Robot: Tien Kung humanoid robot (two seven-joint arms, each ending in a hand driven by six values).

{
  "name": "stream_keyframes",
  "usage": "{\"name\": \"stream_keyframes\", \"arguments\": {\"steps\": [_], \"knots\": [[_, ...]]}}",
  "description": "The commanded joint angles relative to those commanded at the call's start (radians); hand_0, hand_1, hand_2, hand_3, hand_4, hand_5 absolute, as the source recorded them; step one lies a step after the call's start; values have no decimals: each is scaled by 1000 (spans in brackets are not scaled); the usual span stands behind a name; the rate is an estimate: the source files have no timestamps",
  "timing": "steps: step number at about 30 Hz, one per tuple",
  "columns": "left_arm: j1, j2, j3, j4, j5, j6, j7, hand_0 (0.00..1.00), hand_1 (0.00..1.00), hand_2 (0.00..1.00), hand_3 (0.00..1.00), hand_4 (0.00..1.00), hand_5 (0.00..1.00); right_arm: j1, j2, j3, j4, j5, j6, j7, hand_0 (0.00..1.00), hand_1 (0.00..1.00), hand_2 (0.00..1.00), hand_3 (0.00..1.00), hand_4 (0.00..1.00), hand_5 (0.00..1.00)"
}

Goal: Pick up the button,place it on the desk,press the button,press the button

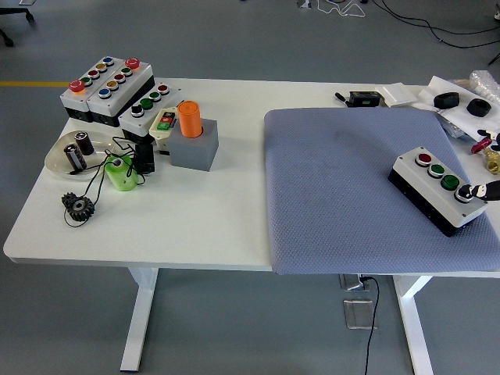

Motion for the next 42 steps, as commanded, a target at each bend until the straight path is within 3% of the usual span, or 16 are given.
{"name": "stream_keyframes", "arguments": {"steps": [10, 17, 25, 31, 32, 37, 38, 42], "knots": [[0, 0, 0, 0, -2, 2, 1, 749, 826, 836, 712, 489, 998, 41, 105, -20, -15, 21, 10, -64, 998, 974, 998, 998, 908, 150], [0, 0, 0, -4, 3, 10, 6, 747, 825, 834, 710, 488, 998, 97, 157, -48, -105, -46, 7, -100, 998, 975, 998, 998, 909, 158], [3, -2, -12, -4, 24, 19, 20, 746, 824, 834, 707, 488, 998, 170, 214, -80, -227, -160, 76, -173, 998, 968, 998, 998, 906, 161], [6, -8, -21, -3, 25, 23, 24, 746, 824, 834, 706, 487, 998, 197, 254, -65, -281, -205, 91, -184, 981, 943, 991, 998, 903, 163], [7, -8, -23, -3, 28, 23, 24, 745, 824, 834, 706, 486, 998, 204, 260, -68, -290, -216, 93, -186, 954, 911, 942, 993, 901, 168], [10, -8, -36, -3, 49, 26, 31, 745, 824, 834, 706, 486, 998, 237, 285, -82, -337, -263, 107, -196, 954, 911, 942, 993, 901, 168], [11, -8, -37, -2, 51, 26, 31, 743, 823, 832, 705, 481, 998, 242, 288, -88, -344, -280, 117, -200, 815, 767, 780, 918, 894, 163], [13, -8, -34, -2, 46, 26, 29, 743, 823, 832, 705, 481, 998, 251, 286, -115, -358, -311, 137, -205, 815, 767, 780, 918, 894, 163]]}}
